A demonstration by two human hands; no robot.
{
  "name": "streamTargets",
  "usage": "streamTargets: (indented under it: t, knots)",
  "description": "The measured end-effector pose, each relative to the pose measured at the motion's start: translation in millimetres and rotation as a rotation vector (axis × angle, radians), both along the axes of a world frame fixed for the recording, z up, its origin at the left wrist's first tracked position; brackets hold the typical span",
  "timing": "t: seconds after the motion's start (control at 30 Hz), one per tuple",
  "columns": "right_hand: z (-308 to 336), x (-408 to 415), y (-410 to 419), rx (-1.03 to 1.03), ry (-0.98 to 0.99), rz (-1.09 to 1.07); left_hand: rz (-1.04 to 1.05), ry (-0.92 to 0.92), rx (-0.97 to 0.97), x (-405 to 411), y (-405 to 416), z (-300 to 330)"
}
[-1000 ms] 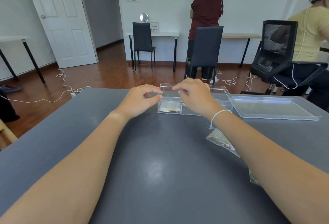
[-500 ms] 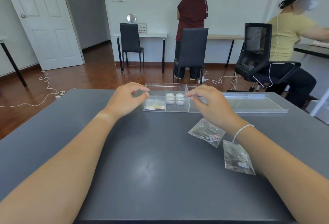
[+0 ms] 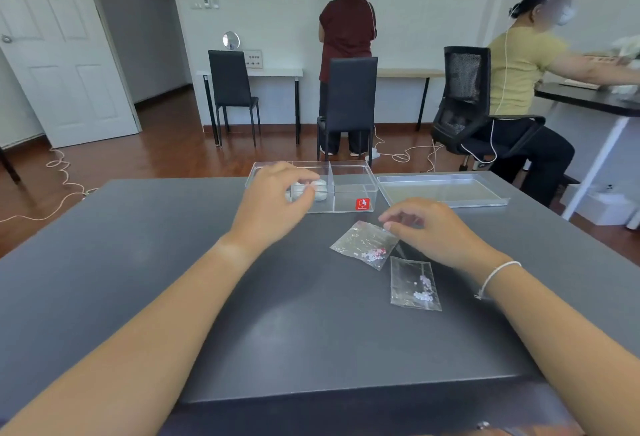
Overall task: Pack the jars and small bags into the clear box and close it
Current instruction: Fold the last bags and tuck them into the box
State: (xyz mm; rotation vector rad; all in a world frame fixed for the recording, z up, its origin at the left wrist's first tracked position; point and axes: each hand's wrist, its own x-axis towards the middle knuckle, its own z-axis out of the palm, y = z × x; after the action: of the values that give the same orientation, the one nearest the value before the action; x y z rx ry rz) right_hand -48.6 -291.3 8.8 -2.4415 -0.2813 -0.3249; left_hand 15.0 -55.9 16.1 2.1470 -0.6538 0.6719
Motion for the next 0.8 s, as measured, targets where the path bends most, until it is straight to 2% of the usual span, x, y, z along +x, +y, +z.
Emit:
streamTargets:
  t: [0.27, 0.4, 0.6, 0.8]
  knots:
    - [-6, -21, -10, 0.011, 0.043, 0.092, -0.165, 0.176, 0.170, -21, -31, -15]
    - [-8, -27, -11, -0.041, 0.026, 0.106, -0.126, 0.220, 0.243, -27, -35, -21]
    - [-9, -33, -10, -0.162, 0.068, 0.084, -0.004, 0.232, 0.472, -36, -39, -22]
    - [-8, -36, -8, -0.135, 0.096, 0.081, -0.004, 0.288, 0.475, -38, -39, -19]
